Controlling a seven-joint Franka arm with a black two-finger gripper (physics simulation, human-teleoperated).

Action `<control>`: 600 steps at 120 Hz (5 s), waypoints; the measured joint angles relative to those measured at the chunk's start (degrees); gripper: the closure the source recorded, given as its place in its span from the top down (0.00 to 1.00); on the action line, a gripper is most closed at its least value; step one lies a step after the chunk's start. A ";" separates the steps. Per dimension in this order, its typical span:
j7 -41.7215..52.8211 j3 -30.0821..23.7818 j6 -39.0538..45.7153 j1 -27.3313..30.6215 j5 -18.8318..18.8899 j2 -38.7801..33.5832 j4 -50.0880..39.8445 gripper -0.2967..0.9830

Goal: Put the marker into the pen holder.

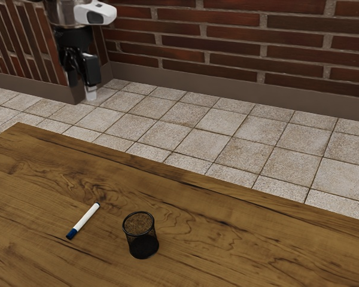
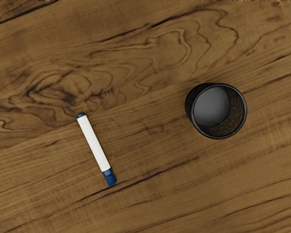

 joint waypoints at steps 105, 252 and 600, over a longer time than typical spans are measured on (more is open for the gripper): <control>-0.90 5.55 43.51 14.30 -1.05 13.04 -38.87 0.75; -5.55 5.70 74.04 9.99 -1.78 11.79 -54.88 0.73; -23.38 4.90 68.26 -13.02 -0.34 -4.93 -52.83 0.17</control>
